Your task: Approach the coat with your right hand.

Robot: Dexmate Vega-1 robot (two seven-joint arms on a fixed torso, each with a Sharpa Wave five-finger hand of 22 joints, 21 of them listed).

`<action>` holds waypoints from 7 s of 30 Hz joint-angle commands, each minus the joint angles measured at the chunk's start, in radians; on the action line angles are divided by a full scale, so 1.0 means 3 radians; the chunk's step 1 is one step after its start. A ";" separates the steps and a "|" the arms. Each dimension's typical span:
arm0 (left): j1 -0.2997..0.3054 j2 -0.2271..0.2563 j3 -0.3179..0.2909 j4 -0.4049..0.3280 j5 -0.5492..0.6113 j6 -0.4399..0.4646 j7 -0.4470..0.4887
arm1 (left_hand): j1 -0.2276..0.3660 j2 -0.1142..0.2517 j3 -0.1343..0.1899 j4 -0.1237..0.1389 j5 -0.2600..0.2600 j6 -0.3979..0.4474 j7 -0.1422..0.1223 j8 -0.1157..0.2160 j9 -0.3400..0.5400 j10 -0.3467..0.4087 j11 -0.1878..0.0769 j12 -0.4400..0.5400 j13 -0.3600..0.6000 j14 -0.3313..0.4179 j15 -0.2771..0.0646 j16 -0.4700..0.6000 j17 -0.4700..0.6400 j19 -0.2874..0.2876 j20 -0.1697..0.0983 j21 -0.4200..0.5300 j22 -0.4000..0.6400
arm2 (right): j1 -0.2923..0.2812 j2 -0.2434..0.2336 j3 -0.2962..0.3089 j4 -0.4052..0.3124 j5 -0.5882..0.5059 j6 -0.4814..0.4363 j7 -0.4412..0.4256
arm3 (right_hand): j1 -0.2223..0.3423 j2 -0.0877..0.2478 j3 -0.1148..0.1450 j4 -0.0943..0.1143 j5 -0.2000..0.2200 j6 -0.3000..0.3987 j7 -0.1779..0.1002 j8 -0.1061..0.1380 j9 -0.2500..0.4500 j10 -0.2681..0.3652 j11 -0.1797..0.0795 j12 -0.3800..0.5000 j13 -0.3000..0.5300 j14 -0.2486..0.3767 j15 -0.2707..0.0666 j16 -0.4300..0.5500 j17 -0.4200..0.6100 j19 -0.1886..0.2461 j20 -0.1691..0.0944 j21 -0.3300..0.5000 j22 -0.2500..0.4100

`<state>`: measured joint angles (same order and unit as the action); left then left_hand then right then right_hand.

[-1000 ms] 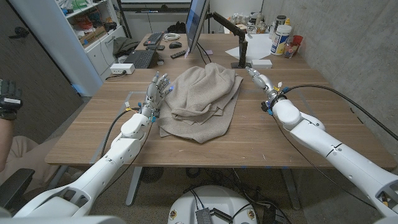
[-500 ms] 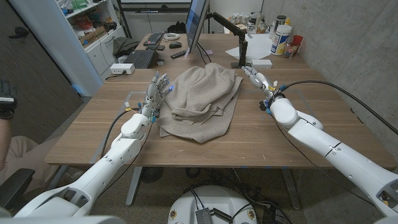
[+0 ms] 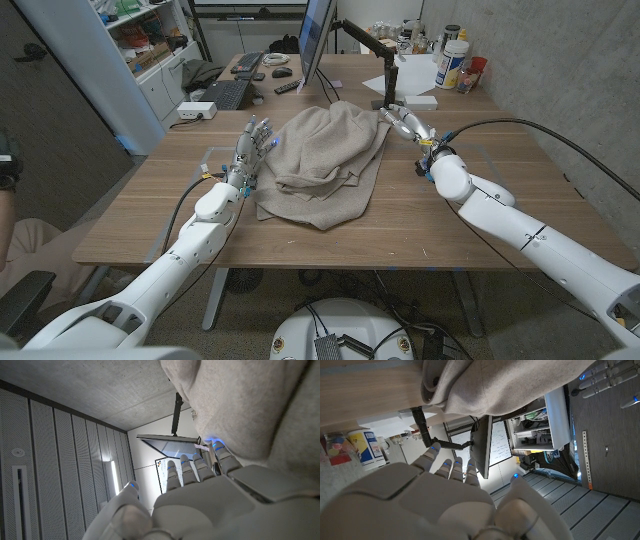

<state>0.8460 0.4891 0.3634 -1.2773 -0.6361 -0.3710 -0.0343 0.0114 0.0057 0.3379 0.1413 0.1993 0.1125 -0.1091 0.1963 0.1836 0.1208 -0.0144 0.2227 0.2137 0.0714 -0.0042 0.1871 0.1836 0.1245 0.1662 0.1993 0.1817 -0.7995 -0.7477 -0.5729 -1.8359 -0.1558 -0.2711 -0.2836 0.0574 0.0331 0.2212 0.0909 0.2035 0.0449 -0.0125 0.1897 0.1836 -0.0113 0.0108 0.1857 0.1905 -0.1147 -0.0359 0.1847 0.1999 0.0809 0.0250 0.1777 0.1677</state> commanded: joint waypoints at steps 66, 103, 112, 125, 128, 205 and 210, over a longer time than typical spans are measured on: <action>0.0004 -0.0023 -0.0006 0.0021 0.0035 -0.0066 0.0045 | 0.0034 0.0032 -0.0060 -0.0006 0.0029 0.0041 0.0040 -0.0005 0.0005 0.0041 0.0016 0.0006 -0.0015 -0.0149 -0.0009 -0.0016 0.0003 -0.0083 -0.0215 -0.0023 -0.0010 | 0.0369 0.0023 -0.0534 -0.0170 -0.1807 -0.0408 0.0559 | -0.0024 0.0000 -0.0036 0.0004 0.0005 -0.0139 -0.0175 -0.0005 0.0017 -0.0160 -0.0149 0.0018 0.0004 -0.0134 -0.0096 0.0037 0.0008 -0.0082 0.0001 0.0030 0.0002; 0.0006 -0.0054 -0.0012 0.0078 0.0046 -0.0129 0.0067 | 0.0044 0.0042 -0.0078 -0.0016 0.0029 0.0081 0.0051 0.0002 0.0005 0.0095 0.0008 0.0024 -0.0020 -0.0163 -0.0035 -0.0008 -0.0002 -0.0140 -0.0240 -0.0034 -0.0016 | 0.0474 0.0188 -0.0635 -0.0044 -0.2173 0.0023 0.0609 | -0.0009 0.0017 -0.0036 -0.0007 0.0011 -0.0051 -0.0159 0.0026 0.0017 -0.0069 -0.0159 0.0046 -0.0003 -0.0021 -0.0133 0.0070 -0.0007 0.0011 -0.0038 0.0047 -0.0001; 0.0009 -0.0053 -0.0012 0.0070 0.0051 -0.0131 0.0073 | 0.0046 0.0042 -0.0082 -0.0019 0.0028 0.0085 0.0050 0.0001 0.0005 0.0093 0.0008 0.0023 -0.0020 -0.0161 -0.0037 -0.0005 -0.0002 -0.0144 -0.0240 -0.0033 -0.0017 | 0.0523 0.0241 -0.0682 -0.0009 -0.2256 0.0070 0.0659 | -0.0011 0.0022 -0.0036 -0.0005 0.0012 -0.0052 -0.0162 0.0024 0.0017 -0.0067 -0.0164 0.0045 -0.0004 -0.0021 -0.0135 0.0068 -0.0008 0.0011 -0.0039 0.0044 -0.0001; 0.0008 -0.0057 -0.0014 0.0074 0.0048 -0.0135 0.0074 | 0.0049 0.0045 -0.0088 -0.0022 0.0028 0.0086 0.0045 -0.0001 0.0005 0.0100 0.0009 0.0024 -0.0021 -0.0165 -0.0033 -0.0004 -0.0003 -0.0147 -0.0244 -0.0030 -0.0018 | 0.0577 0.0278 -0.0740 0.0021 -0.2410 0.0121 0.0705 | -0.0012 0.0024 -0.0038 -0.0004 0.0012 -0.0055 -0.0167 0.0022 0.0018 -0.0075 -0.0164 0.0040 -0.0004 -0.0027 -0.0133 0.0064 -0.0008 0.0011 -0.0040 0.0040 -0.0001; 0.0008 -0.0057 -0.0014 0.0076 0.0050 -0.0137 0.0076 | 0.0049 0.0046 -0.0089 -0.0022 0.0028 0.0086 0.0048 -0.0002 0.0005 0.0096 0.0010 0.0022 -0.0021 -0.0166 -0.0030 -0.0004 -0.0003 -0.0147 -0.0243 -0.0030 -0.0018 | 0.0596 0.0274 -0.0753 0.0024 -0.2453 0.0143 0.0724 | -0.0014 0.0023 -0.0039 -0.0004 0.0012 -0.0056 -0.0170 0.0022 0.0018 -0.0075 -0.0175 0.0040 -0.0004 -0.0029 -0.0133 0.0063 -0.0008 0.0011 -0.0038 0.0040 -0.0001; 0.0038 -0.0089 -0.0036 0.0074 0.0122 -0.0219 0.0220 | 0.0059 0.0056 -0.0118 -0.0034 0.0029 0.0096 0.0045 -0.0006 0.0004 0.0101 0.0001 0.0018 -0.0023 -0.0180 -0.0043 -0.0002 -0.0005 -0.0143 -0.0259 -0.0020 -0.0019 | 0.0933 0.0575 -0.0987 0.0498 -0.2493 0.0573 0.0681 | -0.0067 0.0040 -0.0062 0.0033 0.0006 -0.0041 -0.0188 0.0019 0.0019 -0.0104 -0.0214 0.0027 -0.0004 -0.0052 -0.0166 0.0056 -0.0005 0.0010 -0.0035 0.0029 -0.0002; 0.0038 -0.0084 -0.0026 0.0073 0.0158 -0.0225 0.0242 | 0.0059 0.0056 -0.0119 -0.0035 0.0029 0.0100 0.0043 -0.0005 0.0004 0.0106 0.0001 0.0020 -0.0023 -0.0179 -0.0042 -0.0001 -0.0005 -0.0142 -0.0256 -0.0019 -0.0019 | 0.0943 0.0571 -0.0996 0.0511 -0.2474 0.0588 0.0690 | -0.0069 0.0039 -0.0064 0.0035 0.0006 -0.0046 -0.0185 0.0017 0.0019 -0.0108 -0.0211 0.0026 -0.0004 -0.0056 -0.0163 0.0054 -0.0005 0.0010 -0.0037 0.0029 -0.0002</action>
<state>0.8570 0.4621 0.3532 -1.2559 -0.6032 -0.4353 0.0269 0.0205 0.0148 0.3044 0.1295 0.2030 0.1378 -0.0948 0.1963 0.1814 0.1477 -0.0125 0.2227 0.2048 0.0214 -0.0182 0.1801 0.1818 0.0816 0.0912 0.1954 0.1773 -0.5265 -0.5798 -0.8621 -1.7016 -0.9083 -0.1054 -0.0751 0.0467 0.0438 0.2057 0.0982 0.2034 0.0377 -0.0661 0.1897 0.1836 -0.0413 -0.0518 0.1934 0.1865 -0.1286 -0.0359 0.2001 0.1956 0.0778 0.0106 0.1895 0.1680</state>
